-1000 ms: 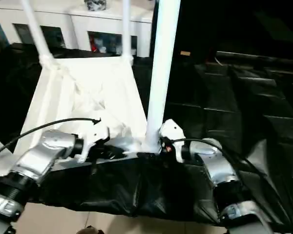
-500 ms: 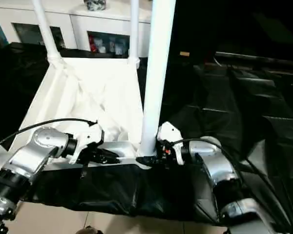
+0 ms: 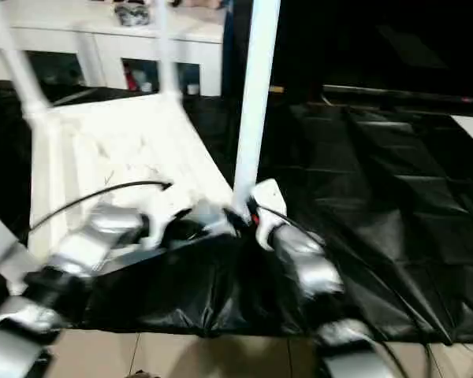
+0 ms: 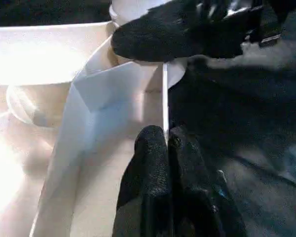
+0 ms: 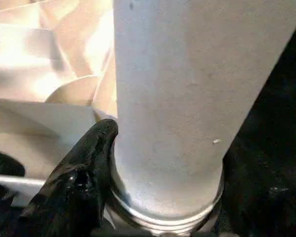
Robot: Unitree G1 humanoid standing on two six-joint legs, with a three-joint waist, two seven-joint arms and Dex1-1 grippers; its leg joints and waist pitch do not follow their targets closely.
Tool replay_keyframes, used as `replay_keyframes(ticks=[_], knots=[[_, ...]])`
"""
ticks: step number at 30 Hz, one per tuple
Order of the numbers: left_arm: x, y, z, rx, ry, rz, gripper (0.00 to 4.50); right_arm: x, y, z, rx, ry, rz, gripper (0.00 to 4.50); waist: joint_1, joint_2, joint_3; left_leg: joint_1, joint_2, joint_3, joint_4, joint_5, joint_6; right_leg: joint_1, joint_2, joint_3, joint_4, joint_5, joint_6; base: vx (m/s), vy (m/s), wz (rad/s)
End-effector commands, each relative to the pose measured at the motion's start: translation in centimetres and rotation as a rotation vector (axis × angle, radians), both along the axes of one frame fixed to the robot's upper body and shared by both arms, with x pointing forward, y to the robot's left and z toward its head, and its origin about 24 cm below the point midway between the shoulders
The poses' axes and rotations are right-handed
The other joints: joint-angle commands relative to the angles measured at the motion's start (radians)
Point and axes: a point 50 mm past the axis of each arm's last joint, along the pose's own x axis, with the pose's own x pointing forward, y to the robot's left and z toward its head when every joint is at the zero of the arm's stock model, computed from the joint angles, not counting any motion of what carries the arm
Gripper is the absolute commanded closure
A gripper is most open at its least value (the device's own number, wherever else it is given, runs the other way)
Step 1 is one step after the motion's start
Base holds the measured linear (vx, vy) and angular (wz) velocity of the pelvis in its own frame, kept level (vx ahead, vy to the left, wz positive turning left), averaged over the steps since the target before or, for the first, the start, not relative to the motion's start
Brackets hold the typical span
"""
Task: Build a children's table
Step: Rotate leg to tighten
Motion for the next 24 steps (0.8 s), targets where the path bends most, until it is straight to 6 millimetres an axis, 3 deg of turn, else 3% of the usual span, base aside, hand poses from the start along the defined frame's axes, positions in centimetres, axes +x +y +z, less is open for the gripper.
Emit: replay_keyframes(ticks=[1,2,3,4,6,8,9,11,12,16,17,18,19,20,24], knots=[[-1.7,-4.3,-1.3,-0.025,0.066,-0.133,4.5,-0.8,5.0,0.5,-0.016,-0.031,0.188,1.78,-0.009,0.005,-0.036,0.013,0.032,-0.03,-0.082,-0.525,-0.049,0.013,-0.061,0.024,-0.103,-0.596,-0.082,0.0,0.0,0.0],[-1.8,-4.4,-1.3,-0.027,0.068,-0.139,4.5,-0.7,5.0,0.8,0.029,-0.033,0.183,1.22,-0.01,0.001,-0.035,0.012,0.032,-0.029,-0.083,-0.526,-0.047,0.012,-0.06,0.025,-0.103,-0.588,-0.082,0.0,0.0,0.0],[-1.8,-4.4,-1.3,-0.027,0.068,-0.138,4.5,-0.6,4.9,0.9,0.051,-0.031,0.173,1.22,-0.008,0.005,-0.033,0.023,0.032,-0.026,-0.08,-0.551,-0.042,0.0,-0.059,0.03,-0.106,-0.585,-0.088,0.0,0.0,0.0],[-1.8,-4.4,-1.3,-0.025,0.066,-0.135,4.5,-0.5,4.7,1.0,0.082,-0.028,0.153,1.08,-0.008,0.004,-0.033,0.025,0.031,-0.026,-0.08,-0.558,-0.04,-0.002,-0.059,0.03,-0.107,-0.588,-0.09,0.0,0.0,0.0],[-1.7,-3.8,-1.3,-0.018,0.062,-0.139,4.5,-0.5,3.9,1.1,0.108,-0.024,0.177,0.91,-0.006,0.0,-0.034,0.026,0.032,-0.025,-0.08,-0.555,-0.034,-0.001,-0.061,0.031,-0.109,-0.583,-0.092,0.0,0.0,0.0],[-1.7,-3.0,-1.2,-0.014,0.059,-0.15,4.5,-0.7,3.0,1.0,0.106,-0.018,0.231,0.7,-0.002,0.0,-0.037,0.017,0.036,-0.023,-0.083,-0.526,-0.025,0.008,-0.061,0.035,-0.1,-0.526,-0.101,0.0,0.0,0.0],[-1.8,-2.1,-1.2,-0.014,0.066,-0.164,4.5,-0.9,1.9,0.9,0.079,-0.015,0.297,0.63,0.001,-0.004,-0.04,0.01,0.037,-0.021,-0.085,-0.487,-0.018,0.012,-0.062,0.039,-0.093,-0.475,-0.115,0.0,0.0,0.0],[-1.9,-1.4,-1.0,-0.016,0.065,-0.191,4.5,-1.2,1.1,0.8,0.052,-0.018,0.352,0.44,0.006,-0.004,-0.043,0.008,0.039,-0.015,-0.082,-0.434,-0.009,0.014,-0.061,0.044,-0.083,-0.39,-0.143,0.0,0.0,0.0],[-2.0,-0.8,-1.0,-0.018,0.074,-0.2,4.5,-1.4,0.6,1.0,0.039,-0.024,0.394,0.33,0.006,-0.01,-0.043,0.002,0.038,-0.009,-0.081,-0.4,0.001,0.019,-0.059,0.045,-0.077,-0.344,-0.156,0.0,0.0,0.0],[-2.3,0.7,-0.3,-0.046,0.085,-0.275,4.5,-1.8,-1.2,1.7,0.027,-0.032,0.524,0.33,0.017,-0.016,-0.049,0.011,0.039,0.003,-0.068,-0.332,0.033,0.015,-0.058,0.051,-0.066,-0.274,-0.197,0.074,-0.039,0.1],[-2.4,0.9,-0.1,-0.055,0.081,-0.303,4.5,-1.9,-1.5,1.8,0.028,-0.024,0.553,0.33,0.021,-0.023,-0.051,0.009,0.04,0.008,-0.064,-0.279,0.045,0.018,-0.055,0.052,-0.059,-0.21,-0.215,0.076,-0.043,0.11],[-2.5,1.3,0.2,-0.054,0.078,-0.324,4.5,-2.0,-1.9,2.0,0.026,-0.017,0.593,0.33,0.029,-0.02,-0.052,0.007,0.04,0.009,-0.059,-0.234,0.059,0.022,-0.055,0.052,-0.05,-0.157,-0.23,0.076,-0.043,0.11],[-2.5,1.6,0.3,-0.052,0.077,-0.337,4.5,-2.1,-2.2,2.1,0.025,-0.012,0.621,0.33,0.028,-0.026,-0.052,-0.002,0.038,0.011,-0.056,-0.209,0.067,0.026,-0.053,0.052,-0.043,-0.126,-0.234,0.073,-0.037,0.06],[-2.5,1.6,0.3,-0.052,0.077,-0.337,4.5,-2.1,-2.2,2.1,0.025,-0.012,0.621,0.33,0.036,-0.02,-0.055,-0.002,0.039,0.012,-0.052,-0.161,0.075,0.027,-0.052,0.05,-0.032,-0.066,-0.245,0.06,-0.022,0.01],[-2.5,2.3,1.0,-0.052,0.08,-0.39,4.5,-2.2,-3.1,2.4,-0.006,0.028,0.744,0.48,0.045,-0.016,-0.066,-0.009,0.038,0.015,-0.034,-0.049,0.101,0.033,-0.043,0.042,-0.003,0.113,-0.282,0.015,-0.005,0.0]])
